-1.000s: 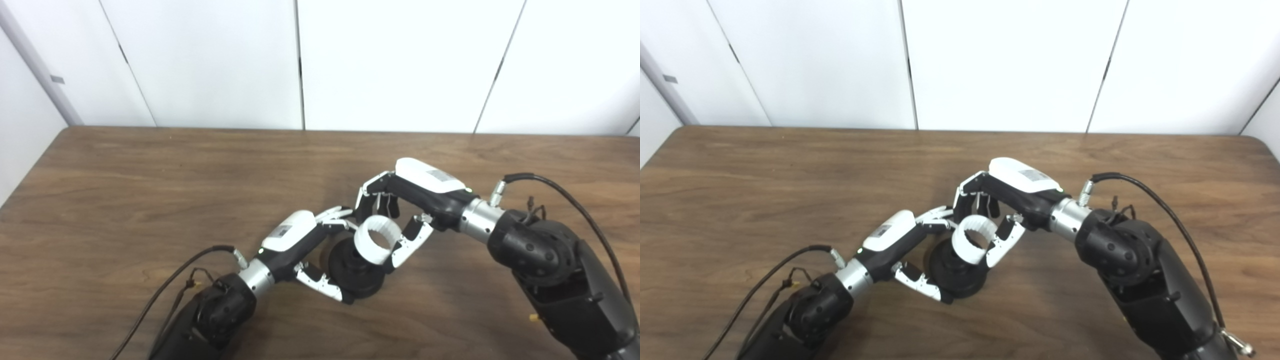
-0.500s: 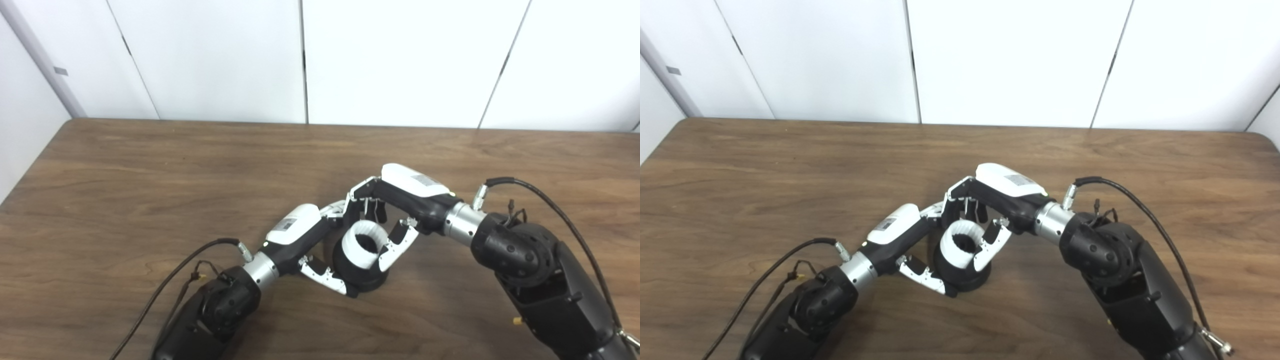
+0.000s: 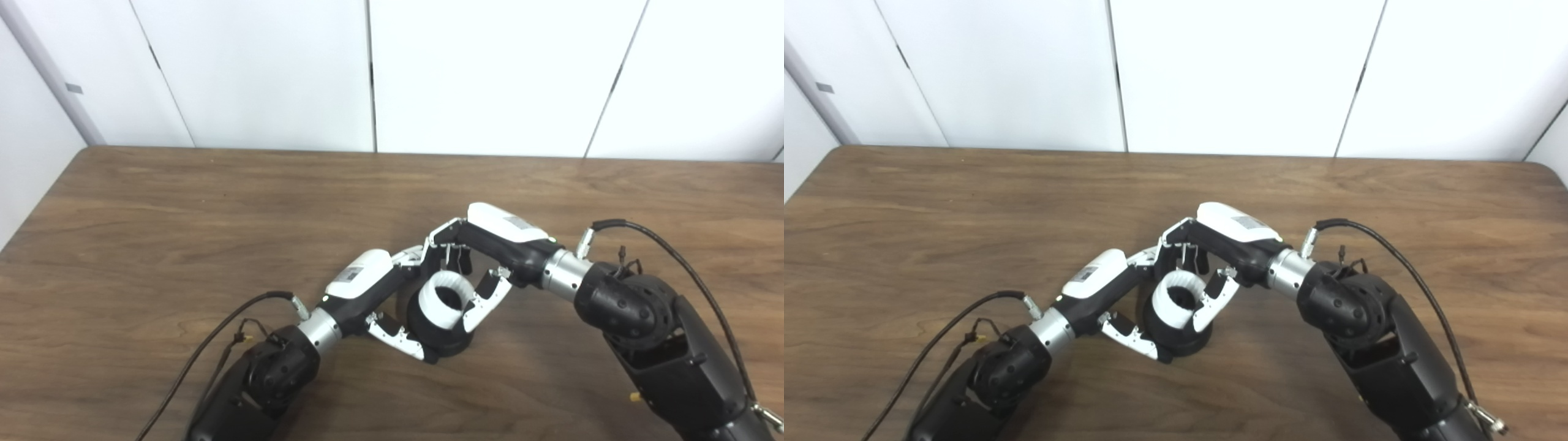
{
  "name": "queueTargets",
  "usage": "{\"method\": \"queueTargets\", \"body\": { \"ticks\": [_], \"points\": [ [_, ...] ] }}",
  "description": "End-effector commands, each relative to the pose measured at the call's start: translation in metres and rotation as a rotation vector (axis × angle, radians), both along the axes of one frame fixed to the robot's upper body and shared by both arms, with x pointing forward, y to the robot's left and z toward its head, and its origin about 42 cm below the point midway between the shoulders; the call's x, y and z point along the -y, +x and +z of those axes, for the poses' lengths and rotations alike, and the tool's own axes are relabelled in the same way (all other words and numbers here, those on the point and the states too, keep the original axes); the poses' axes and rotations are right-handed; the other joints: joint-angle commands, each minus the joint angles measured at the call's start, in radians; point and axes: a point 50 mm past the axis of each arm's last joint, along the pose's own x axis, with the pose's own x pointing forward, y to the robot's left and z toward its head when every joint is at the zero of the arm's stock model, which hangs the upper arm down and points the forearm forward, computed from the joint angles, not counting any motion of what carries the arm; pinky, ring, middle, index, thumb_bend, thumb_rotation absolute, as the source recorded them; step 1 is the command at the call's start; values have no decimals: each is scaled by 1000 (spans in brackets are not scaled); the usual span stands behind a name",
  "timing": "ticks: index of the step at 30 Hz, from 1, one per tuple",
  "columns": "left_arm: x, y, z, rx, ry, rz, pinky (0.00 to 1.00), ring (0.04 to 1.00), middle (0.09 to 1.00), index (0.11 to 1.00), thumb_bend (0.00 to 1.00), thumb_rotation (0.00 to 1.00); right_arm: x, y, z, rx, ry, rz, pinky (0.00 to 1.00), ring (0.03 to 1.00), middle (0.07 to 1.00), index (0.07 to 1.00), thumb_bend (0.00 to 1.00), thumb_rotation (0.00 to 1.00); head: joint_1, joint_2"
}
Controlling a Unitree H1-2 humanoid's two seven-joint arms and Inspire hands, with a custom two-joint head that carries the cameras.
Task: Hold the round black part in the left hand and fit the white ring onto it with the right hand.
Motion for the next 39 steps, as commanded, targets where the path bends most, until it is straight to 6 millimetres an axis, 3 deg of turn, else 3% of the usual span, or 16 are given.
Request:
{"method": "queueTargets", "body": {
  "ticks": [1,15,23,39],
  "points": [
    [4,-7,-16,-93,70,-20,829,958,921,483,522,74,-7,2,-2,16,-6,14,358,409,494,509,516,0,0,1],
    [6,-7,-16,-89,63,-15,800,952,913,483,522,73,-24,-11,-24,15,-96,115,340,395,496,517,514,0,2,8],
    [6,-8,-17,-83,62,-14,794,940,906,483,522,74,-39,-23,-19,45,-133,205,278,364,475,538,508,0,0,12],
    [8,-7,-16,-84,62,-14,783,939,906,482,521,76,-41,-27,-11,90,-210,239,258,358,468,539,508,0,-5,17]
  ]
}}
